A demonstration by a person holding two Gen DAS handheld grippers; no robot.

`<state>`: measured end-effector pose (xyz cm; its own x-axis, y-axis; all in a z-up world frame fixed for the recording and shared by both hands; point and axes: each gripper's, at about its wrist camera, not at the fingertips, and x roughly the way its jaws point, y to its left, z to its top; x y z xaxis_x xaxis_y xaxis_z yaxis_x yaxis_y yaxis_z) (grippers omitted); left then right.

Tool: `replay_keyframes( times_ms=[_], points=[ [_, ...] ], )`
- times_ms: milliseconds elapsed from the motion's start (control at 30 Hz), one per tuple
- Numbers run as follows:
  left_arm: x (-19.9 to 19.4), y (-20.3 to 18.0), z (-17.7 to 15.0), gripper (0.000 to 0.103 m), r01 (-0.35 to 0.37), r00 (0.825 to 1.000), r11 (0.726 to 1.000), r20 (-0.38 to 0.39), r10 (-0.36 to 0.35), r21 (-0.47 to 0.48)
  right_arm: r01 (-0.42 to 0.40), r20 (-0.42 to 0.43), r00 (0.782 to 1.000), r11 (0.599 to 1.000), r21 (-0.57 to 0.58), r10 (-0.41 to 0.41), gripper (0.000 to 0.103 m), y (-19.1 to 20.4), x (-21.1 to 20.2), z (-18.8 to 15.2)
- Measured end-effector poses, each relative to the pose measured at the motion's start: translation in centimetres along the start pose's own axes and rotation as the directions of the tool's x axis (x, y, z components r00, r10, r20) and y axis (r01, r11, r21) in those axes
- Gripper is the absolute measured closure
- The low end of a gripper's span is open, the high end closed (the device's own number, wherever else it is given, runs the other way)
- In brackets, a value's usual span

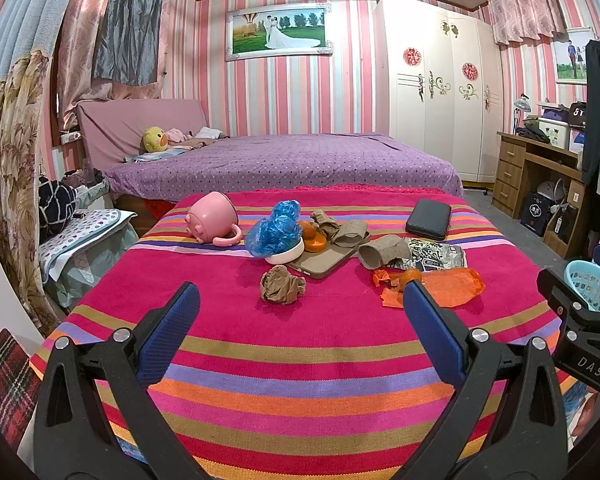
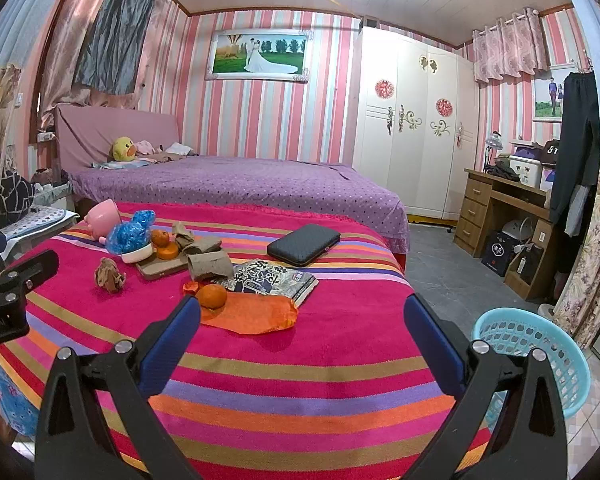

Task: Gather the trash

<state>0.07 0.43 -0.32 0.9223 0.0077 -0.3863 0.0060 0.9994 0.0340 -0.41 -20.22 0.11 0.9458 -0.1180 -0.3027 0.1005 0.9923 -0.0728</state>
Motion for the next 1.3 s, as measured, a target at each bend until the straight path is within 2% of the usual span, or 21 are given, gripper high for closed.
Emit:
replay_keyframes(
  times_ms=[533,1300],
  points=[
    [0.1,-0.2,-0.1,0.005,0.002,1.0,1.0,-0.007,-0.002,0.002,0.001,-0.002,1.0,1.0,0.004,-0.001,0.004,-0.3,-0.1,-0.1],
    [0.9,0.2,-0.5,0.005,-0.008,0.999,1.0,-0.036,0.008,-0.002,-0.004,-0.049,0.999,0.999,0.038,0.005,0.004,-0.4,1.5,-0.9]
  ],
)
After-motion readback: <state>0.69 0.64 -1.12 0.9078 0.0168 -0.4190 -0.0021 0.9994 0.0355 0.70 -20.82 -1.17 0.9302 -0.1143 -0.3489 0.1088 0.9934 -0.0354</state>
